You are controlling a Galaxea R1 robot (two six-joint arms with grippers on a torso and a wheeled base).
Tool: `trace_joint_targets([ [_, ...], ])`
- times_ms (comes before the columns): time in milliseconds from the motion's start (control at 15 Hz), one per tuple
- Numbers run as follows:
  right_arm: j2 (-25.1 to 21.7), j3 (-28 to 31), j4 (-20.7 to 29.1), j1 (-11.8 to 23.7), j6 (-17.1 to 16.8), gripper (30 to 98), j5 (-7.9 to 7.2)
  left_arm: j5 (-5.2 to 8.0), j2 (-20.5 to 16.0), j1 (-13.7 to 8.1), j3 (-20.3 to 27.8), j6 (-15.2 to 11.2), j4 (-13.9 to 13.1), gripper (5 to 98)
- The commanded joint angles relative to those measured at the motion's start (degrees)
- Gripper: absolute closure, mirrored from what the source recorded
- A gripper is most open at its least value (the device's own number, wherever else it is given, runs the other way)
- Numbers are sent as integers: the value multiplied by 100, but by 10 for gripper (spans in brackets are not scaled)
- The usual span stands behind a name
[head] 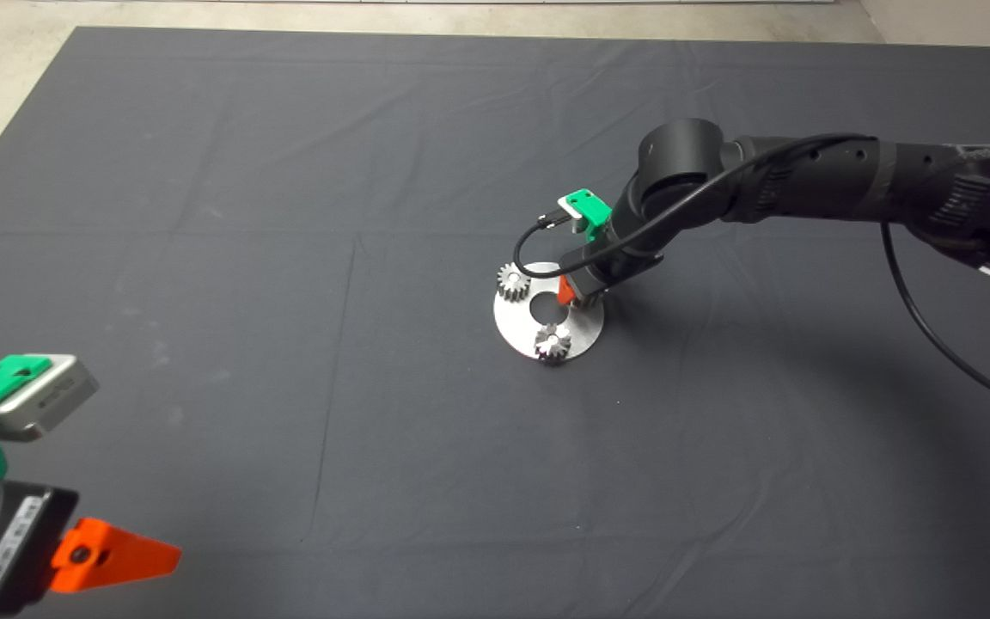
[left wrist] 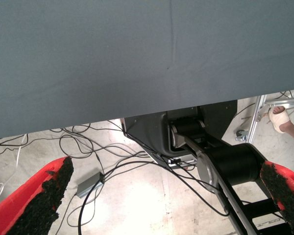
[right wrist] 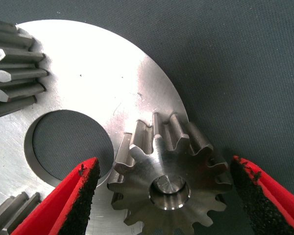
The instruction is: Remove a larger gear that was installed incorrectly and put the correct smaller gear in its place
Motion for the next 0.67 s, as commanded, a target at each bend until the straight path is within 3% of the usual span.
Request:
trace_joint_targets([
  [0,17,23,-165,128,8,582,24,33,-25,-54,80,1,-85,55],
  [133,17,14,-173,128,-10,582,24,33,-25,-54,83,1,-85,55],
  [600,53,14,-165,128,16,679,24,33,-78,-54,83,1,-85,55],
])
